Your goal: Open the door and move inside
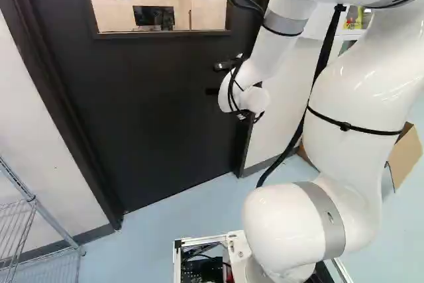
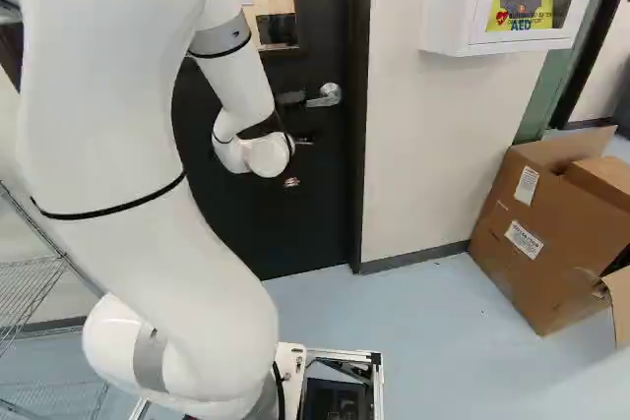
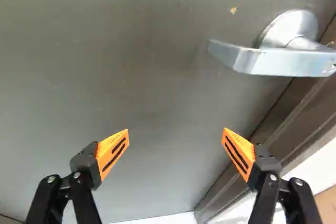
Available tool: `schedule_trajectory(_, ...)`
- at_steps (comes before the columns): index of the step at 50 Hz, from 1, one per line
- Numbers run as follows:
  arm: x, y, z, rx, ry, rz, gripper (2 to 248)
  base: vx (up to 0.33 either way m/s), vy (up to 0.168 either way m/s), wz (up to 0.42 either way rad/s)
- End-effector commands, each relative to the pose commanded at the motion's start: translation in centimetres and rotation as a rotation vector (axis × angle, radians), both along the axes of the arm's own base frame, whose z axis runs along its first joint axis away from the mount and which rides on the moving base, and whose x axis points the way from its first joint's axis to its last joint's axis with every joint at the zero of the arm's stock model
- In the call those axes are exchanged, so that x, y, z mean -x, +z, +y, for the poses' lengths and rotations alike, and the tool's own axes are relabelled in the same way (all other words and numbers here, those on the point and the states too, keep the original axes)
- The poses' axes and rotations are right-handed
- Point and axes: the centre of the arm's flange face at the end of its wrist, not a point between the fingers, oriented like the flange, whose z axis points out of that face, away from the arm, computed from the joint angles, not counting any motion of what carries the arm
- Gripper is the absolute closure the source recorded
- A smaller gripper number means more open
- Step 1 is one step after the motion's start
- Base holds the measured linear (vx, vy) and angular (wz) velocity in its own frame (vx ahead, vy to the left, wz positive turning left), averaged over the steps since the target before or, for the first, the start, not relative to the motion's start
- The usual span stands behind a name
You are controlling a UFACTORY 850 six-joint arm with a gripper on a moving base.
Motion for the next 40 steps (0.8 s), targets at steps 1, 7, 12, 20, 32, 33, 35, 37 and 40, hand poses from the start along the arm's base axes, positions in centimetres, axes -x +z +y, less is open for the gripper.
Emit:
schedule_trajectory(1, 0.1, 0.0, 0.0, 0.000, -0.001, 0.000, 3, 0.000, 0.000, 0.000)
schedule_trajectory(7, 0.9, 0.4, -0.2, 0.000, -0.005, -0.006, 3, 0.000, 0.000, 0.000)
schedule_trajectory(12, 1.8, 0.8, -0.3, 0.000, -0.008, -0.015, 3, 0.000, 0.000, 0.000)
schedule_trajectory(20, 3.0, 1.6, -0.4, 0.001, -0.011, -0.032, 3, 0.000, 0.000, 0.000)
schedule_trajectory(32, 3.8, 2.8, -0.5, 0.002, -0.015, -0.062, 3, 0.000, 0.000, 0.000)
schedule_trajectory(33, 3.8, 2.9, -0.5, 0.002, -0.015, -0.065, 3, 0.000, 0.000, 0.000)
schedule_trajectory(35, 3.9, 3.1, -0.5, 0.002, -0.016, -0.069, 3, 0.000, 0.000, 0.000)
schedule_trajectory(37, 3.9, 3.3, -0.5, 0.002, -0.016, -0.074, 3, 0.000, 0.000, 0.000)
schedule_trajectory(40, 3.9, 3.6, -0.5, 0.003, -0.016, -0.082, 3, 0.000, 0.000, 0.000)
